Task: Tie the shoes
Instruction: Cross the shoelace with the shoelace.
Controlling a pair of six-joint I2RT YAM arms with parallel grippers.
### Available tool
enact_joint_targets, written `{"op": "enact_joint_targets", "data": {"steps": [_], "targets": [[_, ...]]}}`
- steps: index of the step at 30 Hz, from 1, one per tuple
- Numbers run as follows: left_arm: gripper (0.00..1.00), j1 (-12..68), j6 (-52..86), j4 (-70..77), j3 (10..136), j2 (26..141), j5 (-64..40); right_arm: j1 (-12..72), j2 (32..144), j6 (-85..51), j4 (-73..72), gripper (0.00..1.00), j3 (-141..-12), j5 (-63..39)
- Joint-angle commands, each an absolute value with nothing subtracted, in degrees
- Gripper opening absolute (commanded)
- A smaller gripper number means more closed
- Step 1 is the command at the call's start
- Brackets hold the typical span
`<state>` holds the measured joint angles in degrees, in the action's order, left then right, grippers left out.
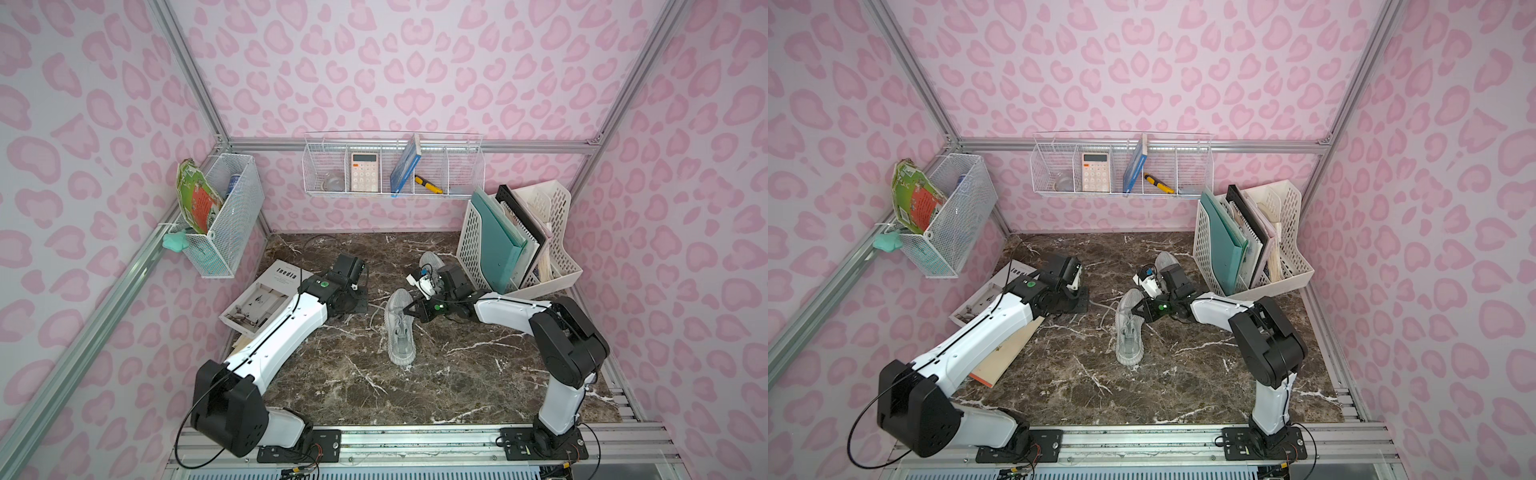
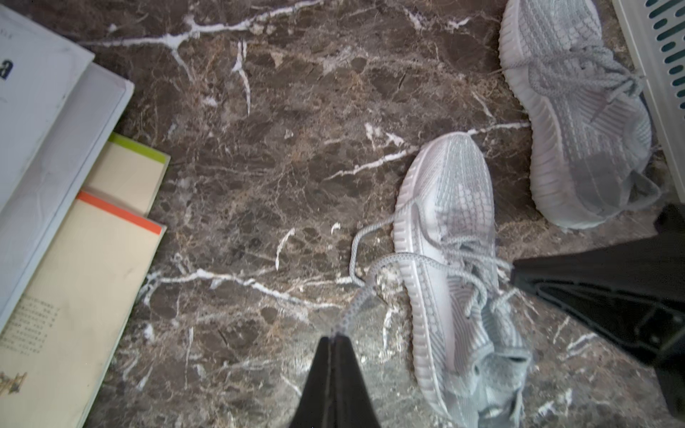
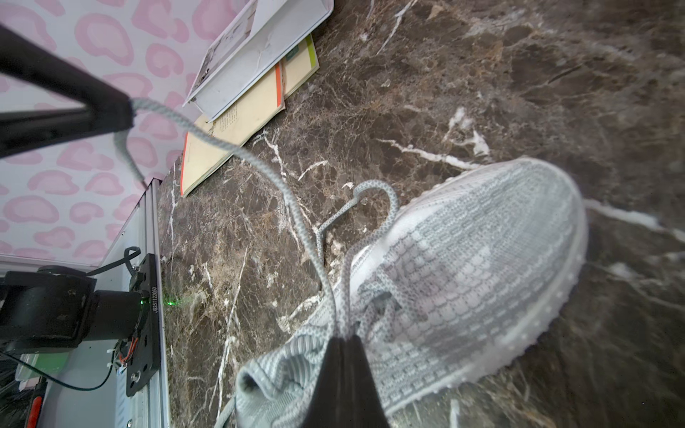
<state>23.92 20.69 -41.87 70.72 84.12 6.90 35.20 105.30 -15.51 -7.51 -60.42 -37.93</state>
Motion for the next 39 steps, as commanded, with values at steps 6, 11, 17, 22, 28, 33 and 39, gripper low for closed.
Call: {"op": "enact_joint_targets", "data": {"steps": [6, 11, 17, 22, 28, 33, 39], "targets": [[0.00, 21.86, 14.55, -43.53, 84.42, 101.01, 7.36, 35.20, 103.55, -20.49, -20.65, 0.00, -55.26, -37.71], [0.00, 20.61, 11.89, -43.78, 92.39, 109.48, 3.47, 35.59, 103.45, -21.08, -23.02, 0.00, -53.51, -36.46], [0.10, 19.62, 10.49, -46.01, 99.45, 118.90, 2.24, 35.81, 103.90, -21.21, -23.30, 0.00, -53.58, -35.55], [0.32, 18.24, 10.68, -45.58, 101.07, 121.22, 0.94, 35.97, 104.37, -21.52, -23.29, 0.00, -53.83, -34.67], [0.55, 17.93, 12.15, -41.70, 94.24, 115.58, -0.69, 36.22, 104.70, -21.97, -23.42, 0.00, -54.13, -33.95], [0.59, 17.91, 15.37, -35.91, 82.26, 106.34, -9.87, 36.22, 105.05, -22.52, -23.25, 0.00, -54.58, -32.88], [0.63, 18.04, 18.08, -29.41, 71.67, 99.54, -23.28, 36.17, 105.21, -23.92, -24.74, 0.00, -54.26, -32.31]]}}
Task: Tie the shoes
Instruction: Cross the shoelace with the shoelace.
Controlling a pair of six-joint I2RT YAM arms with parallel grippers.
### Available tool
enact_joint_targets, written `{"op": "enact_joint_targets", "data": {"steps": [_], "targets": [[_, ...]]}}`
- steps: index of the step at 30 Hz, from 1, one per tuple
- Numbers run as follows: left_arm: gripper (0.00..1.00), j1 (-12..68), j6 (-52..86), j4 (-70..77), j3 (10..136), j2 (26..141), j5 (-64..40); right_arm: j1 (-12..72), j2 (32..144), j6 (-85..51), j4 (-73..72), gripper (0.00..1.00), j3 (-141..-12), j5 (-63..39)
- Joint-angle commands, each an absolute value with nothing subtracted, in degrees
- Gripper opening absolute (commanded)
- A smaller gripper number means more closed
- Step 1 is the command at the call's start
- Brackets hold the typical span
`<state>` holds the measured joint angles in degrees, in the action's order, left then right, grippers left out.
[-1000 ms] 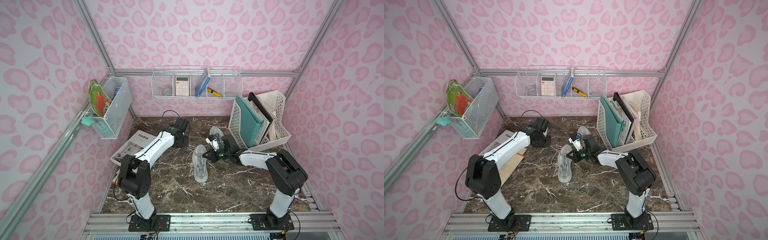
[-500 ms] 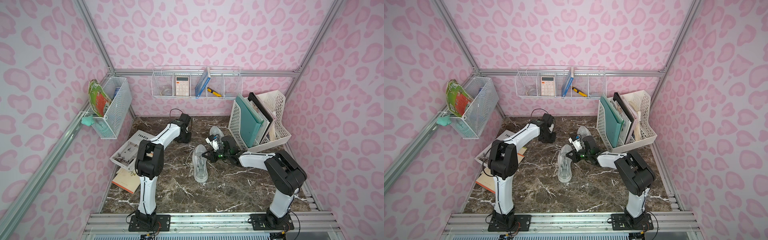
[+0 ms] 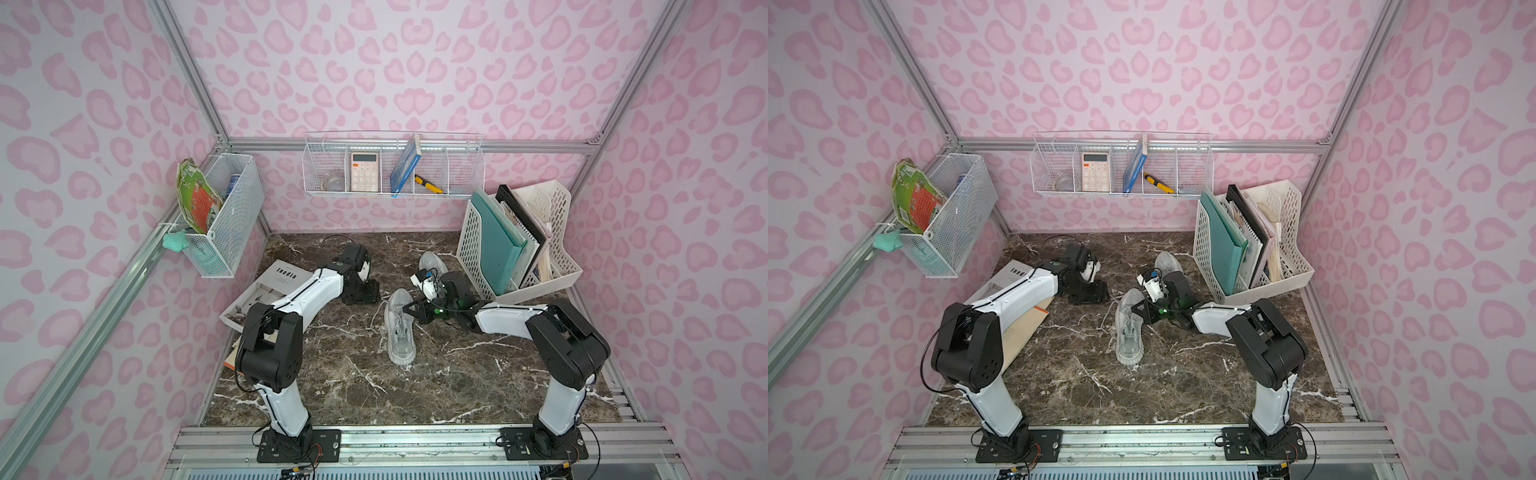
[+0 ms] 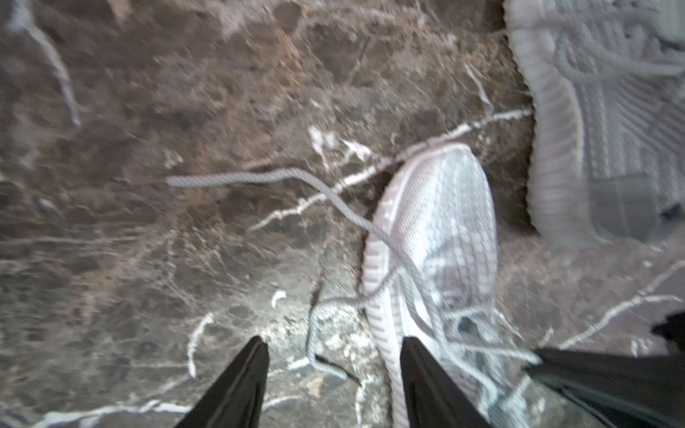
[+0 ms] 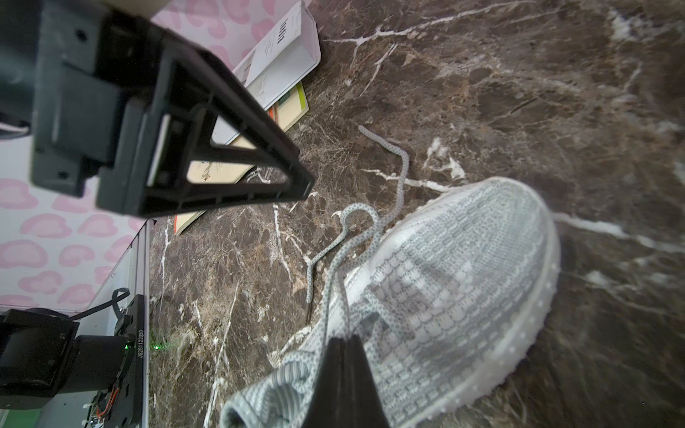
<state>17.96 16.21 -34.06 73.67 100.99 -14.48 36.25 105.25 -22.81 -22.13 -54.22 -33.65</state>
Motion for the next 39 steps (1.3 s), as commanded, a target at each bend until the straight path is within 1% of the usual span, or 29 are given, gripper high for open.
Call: {"op": "enact_joint_targets", "data": {"steps": [1, 6, 15, 22, 31, 36, 39], "targets": [[0.63, 18.06, 18.47, -28.79, 70.96, 99.20, -24.43, 36.16, 105.21, -24.03, -24.91, 0.00, -54.14, -32.29], [0.66, 19.04, 18.69, -26.97, 70.78, 101.16, -28.97, 36.16, 104.97, -24.77, -26.02, 0.00, -53.46, -32.16], [0.67, 19.95, 17.93, -27.71, 72.02, 103.75, -27.55, 35.96, 104.50, -24.62, -25.49, 0.00, -53.77, -32.16], [0.59, 19.95, 17.50, -28.53, 73.06, 106.14, -26.88, 35.97, 104.60, -24.65, -25.49, 0.00, -53.88, -32.39], [0.57, 20.29, 17.24, -28.37, 75.40, 108.67, -27.86, 35.98, 105.14, -24.86, -25.15, 0.00, -54.36, -33.04], [0.57, 20.30, 16.89, -28.53, 75.06, 108.86, -27.77, 36.02, 105.03, -24.85, -24.75, 0.00, -54.73, -33.03], [0.56, 20.30, 16.53, -28.67, 74.71, 108.59, -27.24, 35.97, 105.12, -25.04, -24.43, 0.00, -55.03, -32.80]]}}
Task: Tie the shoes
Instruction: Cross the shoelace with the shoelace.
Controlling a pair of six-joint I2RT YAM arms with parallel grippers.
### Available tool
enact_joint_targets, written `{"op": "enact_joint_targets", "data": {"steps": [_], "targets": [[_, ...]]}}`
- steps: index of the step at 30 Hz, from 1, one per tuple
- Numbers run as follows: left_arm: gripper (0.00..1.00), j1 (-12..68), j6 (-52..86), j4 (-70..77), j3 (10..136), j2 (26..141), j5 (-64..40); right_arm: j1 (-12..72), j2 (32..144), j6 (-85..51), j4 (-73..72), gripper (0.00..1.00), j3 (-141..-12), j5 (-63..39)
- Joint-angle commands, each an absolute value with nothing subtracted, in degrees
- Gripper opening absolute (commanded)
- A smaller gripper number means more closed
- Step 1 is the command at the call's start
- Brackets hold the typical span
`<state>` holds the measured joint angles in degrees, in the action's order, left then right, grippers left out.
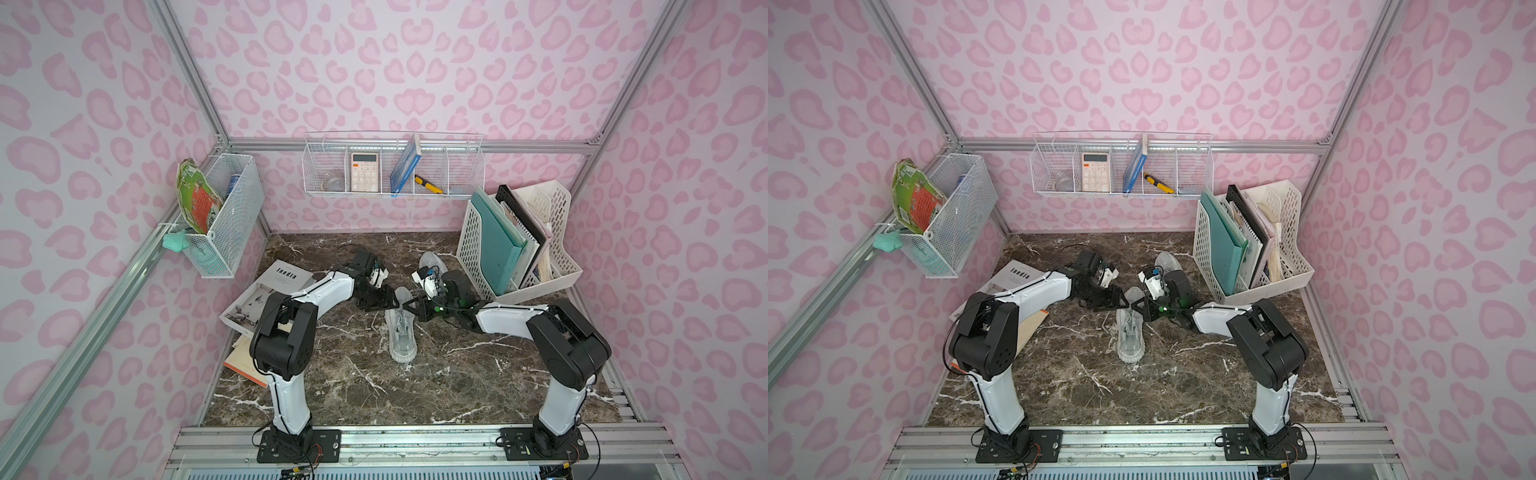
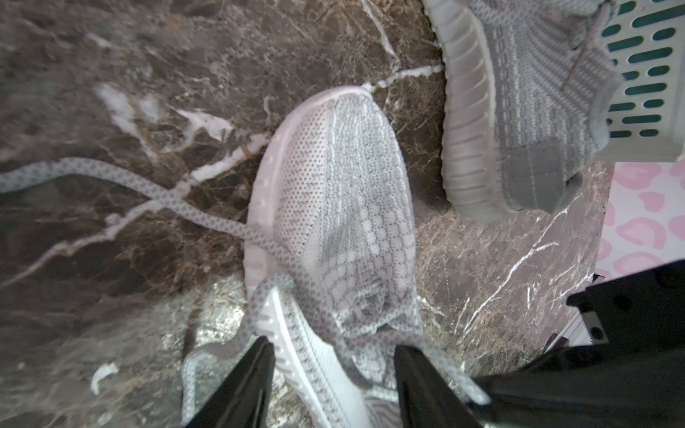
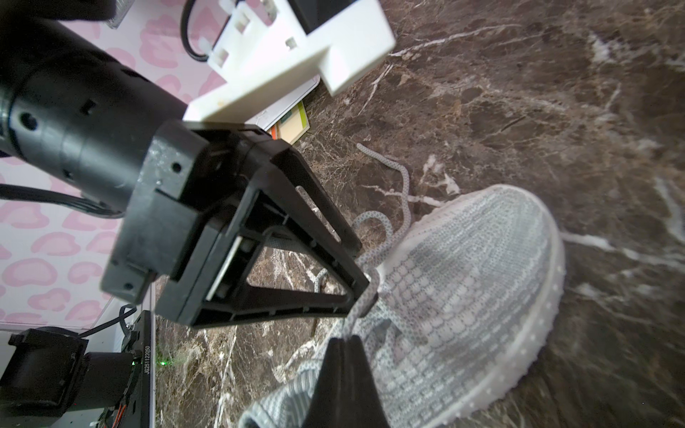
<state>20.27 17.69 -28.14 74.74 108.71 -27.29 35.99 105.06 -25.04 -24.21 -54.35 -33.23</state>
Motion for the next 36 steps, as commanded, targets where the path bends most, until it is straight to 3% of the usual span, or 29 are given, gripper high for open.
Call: {"op": "enact_joint_targets", "data": {"steps": [1, 16, 31, 36], "targets": [[0.54, 20.30, 16.36, -28.98, 74.74, 108.71, -26.80, 35.94, 105.13, -25.13, -24.51, 0.00, -55.11, -32.88], [0.42, 20.65, 16.08, -29.31, 78.62, 111.84, -26.20, 36.13, 106.17, -25.20, -24.09, 0.00, -55.63, -34.27], [0.02, 20.65, 14.24, -32.70, 76.43, 108.15, -23.19, 35.73, 105.64, -24.45, -21.79, 0.00, -56.09, -31.85], [0.00, 20.79, 12.92, -37.37, 75.31, 105.62, -23.54, 35.29, 105.43, -24.87, -22.09, 0.00, -56.08, -30.68]]}}
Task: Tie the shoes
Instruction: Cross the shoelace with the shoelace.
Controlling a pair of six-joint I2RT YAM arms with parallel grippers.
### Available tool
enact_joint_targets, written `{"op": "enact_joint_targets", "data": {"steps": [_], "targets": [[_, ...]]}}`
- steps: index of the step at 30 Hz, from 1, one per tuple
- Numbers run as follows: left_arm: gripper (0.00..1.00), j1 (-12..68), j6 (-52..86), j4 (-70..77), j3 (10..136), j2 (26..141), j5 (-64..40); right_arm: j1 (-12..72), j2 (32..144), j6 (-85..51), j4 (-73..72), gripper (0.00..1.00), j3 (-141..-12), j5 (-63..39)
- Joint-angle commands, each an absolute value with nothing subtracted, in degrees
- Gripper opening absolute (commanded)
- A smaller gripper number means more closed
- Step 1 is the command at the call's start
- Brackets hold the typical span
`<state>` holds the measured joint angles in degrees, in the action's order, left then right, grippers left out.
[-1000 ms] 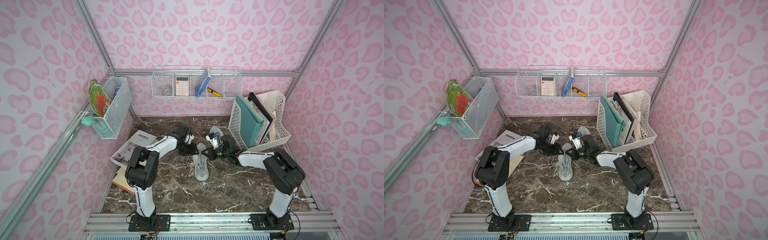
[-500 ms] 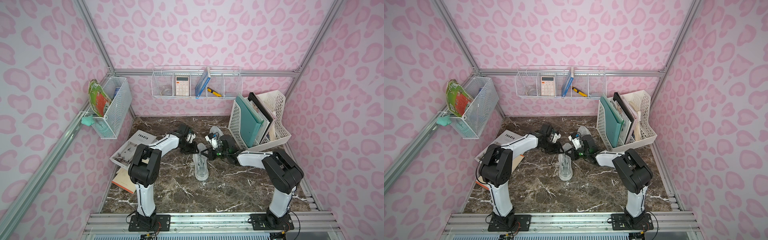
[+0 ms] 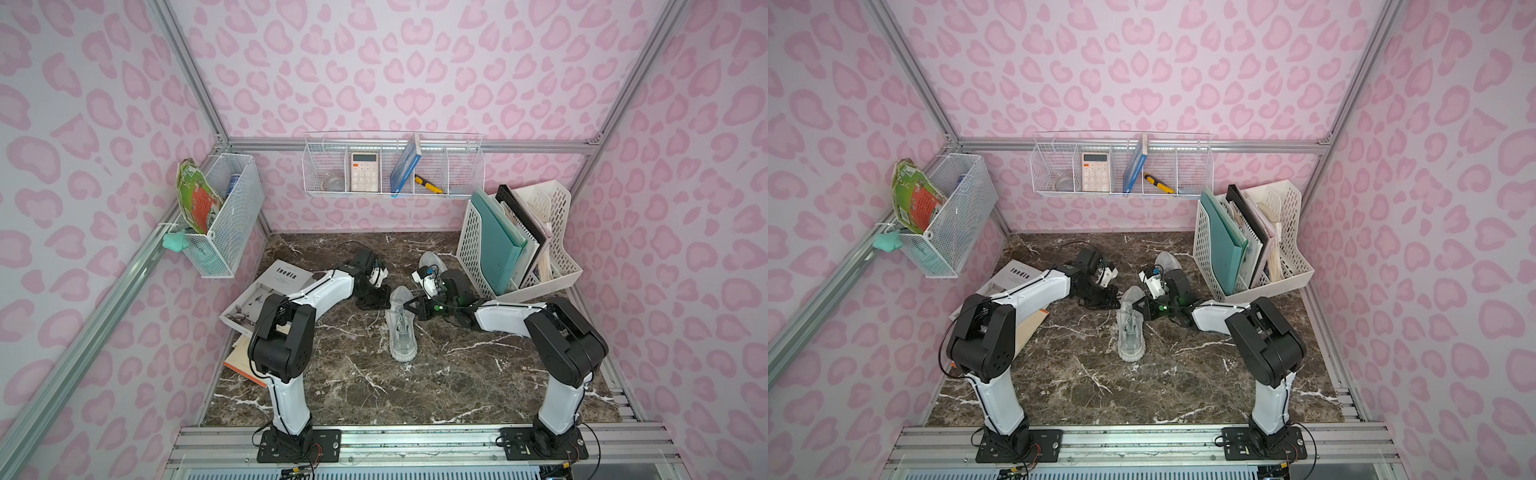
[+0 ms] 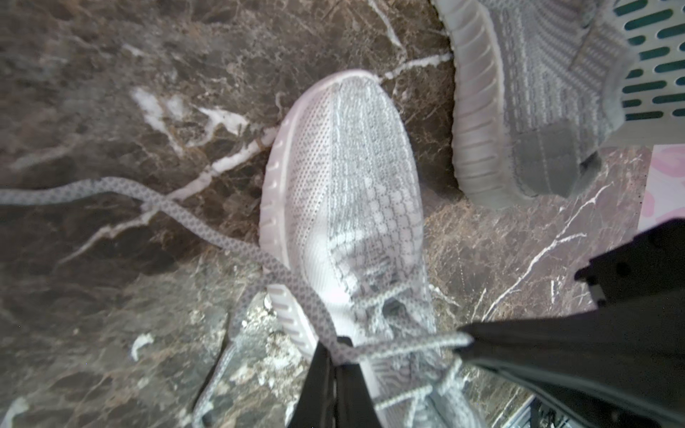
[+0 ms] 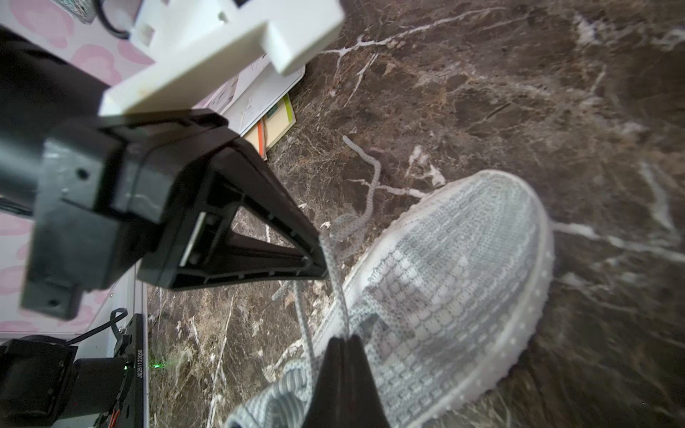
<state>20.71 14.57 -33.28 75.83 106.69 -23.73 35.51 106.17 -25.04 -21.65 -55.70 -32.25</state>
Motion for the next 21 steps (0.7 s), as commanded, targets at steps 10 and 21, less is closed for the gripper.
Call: {"op": "enact_joint_targets", "data": {"steps": [10, 21], "targets": [[0.00, 23.10, 10.29, -42.34, 73.39, 100.88, -30.54, 34.28, 105.97, -23.94, -23.13, 0.00, -56.97, -31.59], [0.00, 23.32, 7.61, -42.81, 74.39, 99.71, -35.95, 34.26, 101.89, -13.91, -17.41, 0.22, -56.16, -30.40]]}}
